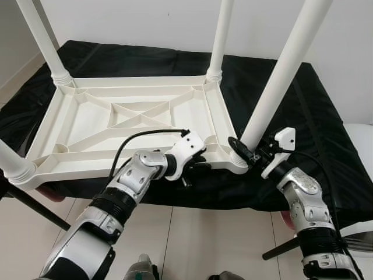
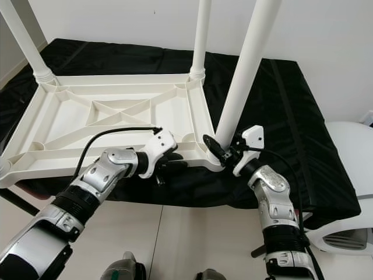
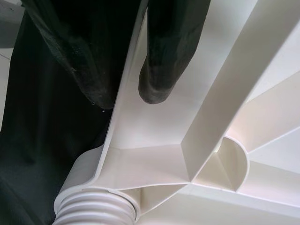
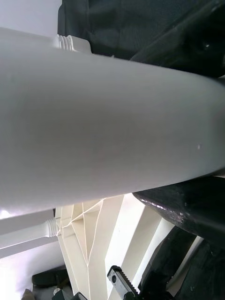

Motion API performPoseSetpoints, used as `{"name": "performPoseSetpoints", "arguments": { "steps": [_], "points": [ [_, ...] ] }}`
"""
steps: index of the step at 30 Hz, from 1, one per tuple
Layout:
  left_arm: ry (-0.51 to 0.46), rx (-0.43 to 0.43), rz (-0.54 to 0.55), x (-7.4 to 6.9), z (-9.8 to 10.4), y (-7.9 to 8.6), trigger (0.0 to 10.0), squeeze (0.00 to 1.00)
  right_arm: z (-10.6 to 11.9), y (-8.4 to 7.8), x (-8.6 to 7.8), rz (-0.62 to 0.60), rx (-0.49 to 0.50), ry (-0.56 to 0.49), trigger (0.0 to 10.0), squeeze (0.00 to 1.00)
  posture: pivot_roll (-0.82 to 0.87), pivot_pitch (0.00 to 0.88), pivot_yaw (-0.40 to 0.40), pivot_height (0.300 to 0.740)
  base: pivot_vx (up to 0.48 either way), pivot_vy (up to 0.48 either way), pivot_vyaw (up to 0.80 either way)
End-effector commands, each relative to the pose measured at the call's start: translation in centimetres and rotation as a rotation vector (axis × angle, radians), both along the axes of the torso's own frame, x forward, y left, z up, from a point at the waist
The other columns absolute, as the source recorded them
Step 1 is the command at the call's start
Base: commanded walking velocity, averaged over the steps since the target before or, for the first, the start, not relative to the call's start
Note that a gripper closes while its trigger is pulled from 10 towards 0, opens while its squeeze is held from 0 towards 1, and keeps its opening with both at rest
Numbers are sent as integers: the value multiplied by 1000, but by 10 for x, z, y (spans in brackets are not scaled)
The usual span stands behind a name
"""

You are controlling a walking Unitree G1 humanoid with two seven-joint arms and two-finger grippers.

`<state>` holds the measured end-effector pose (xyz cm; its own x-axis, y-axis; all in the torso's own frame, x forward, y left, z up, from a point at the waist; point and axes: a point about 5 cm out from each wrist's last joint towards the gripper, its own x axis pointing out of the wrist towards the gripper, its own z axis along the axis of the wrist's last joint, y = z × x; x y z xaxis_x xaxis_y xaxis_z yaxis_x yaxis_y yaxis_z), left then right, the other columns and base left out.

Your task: Building children table

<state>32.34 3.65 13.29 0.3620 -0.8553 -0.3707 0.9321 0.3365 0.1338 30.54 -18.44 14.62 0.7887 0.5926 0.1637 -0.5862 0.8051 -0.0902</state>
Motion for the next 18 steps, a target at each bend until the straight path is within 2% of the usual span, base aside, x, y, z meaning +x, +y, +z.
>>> {"name": "performPoseSetpoints", "arguments": {
  "steps": [1, 18],
  "points": [
    [-13, -6, -42, 0, 5, -3, 10000, 0, 4, 5, 0, 46, 55, -13, 0, 0, -39, 20, 13, 740, 0, 0, 0],
    [-13, -6, -42, 0, 5, -3, 10000, 0, 4, 5, 0, 46, 55, -13, 0, 0, -39, 20, 13, 740, 0, 0, 0]
  ]
}}
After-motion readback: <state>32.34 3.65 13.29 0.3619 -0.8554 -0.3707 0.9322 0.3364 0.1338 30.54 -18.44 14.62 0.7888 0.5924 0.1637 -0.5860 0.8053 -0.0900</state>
